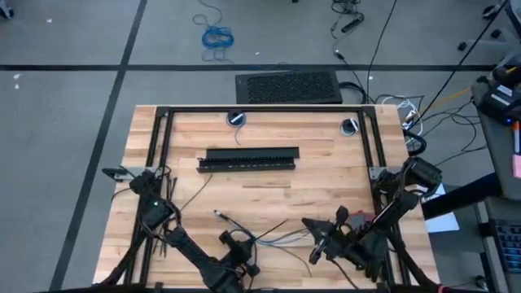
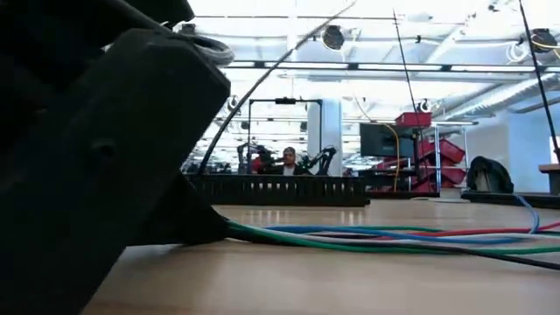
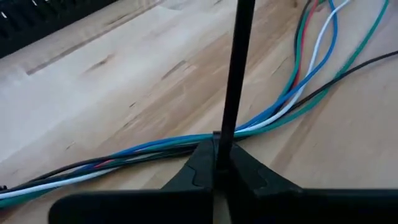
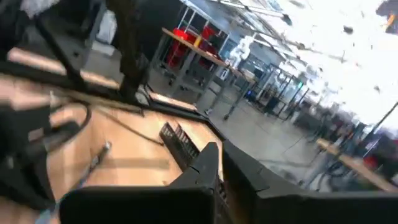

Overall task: Ziptie cables
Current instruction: Wrap the cable wires with zip tie

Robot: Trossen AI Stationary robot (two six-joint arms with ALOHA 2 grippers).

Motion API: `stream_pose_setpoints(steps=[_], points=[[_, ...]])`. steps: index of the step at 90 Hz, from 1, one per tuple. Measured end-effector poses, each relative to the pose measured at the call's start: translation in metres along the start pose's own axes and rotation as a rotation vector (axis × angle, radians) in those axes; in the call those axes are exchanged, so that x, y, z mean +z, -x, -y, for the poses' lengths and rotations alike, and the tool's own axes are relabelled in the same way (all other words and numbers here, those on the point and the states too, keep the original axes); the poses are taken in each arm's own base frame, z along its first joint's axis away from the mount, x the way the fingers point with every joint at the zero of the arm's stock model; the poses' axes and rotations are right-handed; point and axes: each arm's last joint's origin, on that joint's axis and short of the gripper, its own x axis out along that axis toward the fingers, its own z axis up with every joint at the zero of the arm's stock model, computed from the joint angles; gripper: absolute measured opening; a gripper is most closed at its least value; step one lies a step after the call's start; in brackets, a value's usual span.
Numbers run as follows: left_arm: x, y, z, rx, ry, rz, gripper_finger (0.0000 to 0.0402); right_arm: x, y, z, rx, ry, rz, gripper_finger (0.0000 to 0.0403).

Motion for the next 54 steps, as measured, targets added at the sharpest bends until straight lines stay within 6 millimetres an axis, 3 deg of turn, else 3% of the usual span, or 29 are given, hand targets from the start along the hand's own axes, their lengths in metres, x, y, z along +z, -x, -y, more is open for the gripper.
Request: stream_pose_setpoints(steps=[10,20,32,41,54], points=[[0.004,-0.001,0.001,0.008,0.003,0.025,0.0016,0.003,0.007,-0.001,0.056,-0.180,0.034,0.0050],[0.011,-0.003,0.003,0.012,0.029,0.036,0.0016,-0.008,0.012,-0.016,0.221,-0.284,0.073,0.0070],[0.020,-0.006,0.007,0.009,0.065,0.051,0.0016,-0.035,-0.009,-0.031,0.462,-0.448,-0.058,0.0078],[0.025,-0.009,0.008,0.013,0.053,0.057,0.0016,-0.058,-0.028,-0.034,0.416,-0.462,-0.181,0.0079],[0.026,-0.010,0.008,0.018,0.031,0.058,0.0016,-0.079,-0.039,-0.040,0.357,-0.505,-0.240,0.0079]])
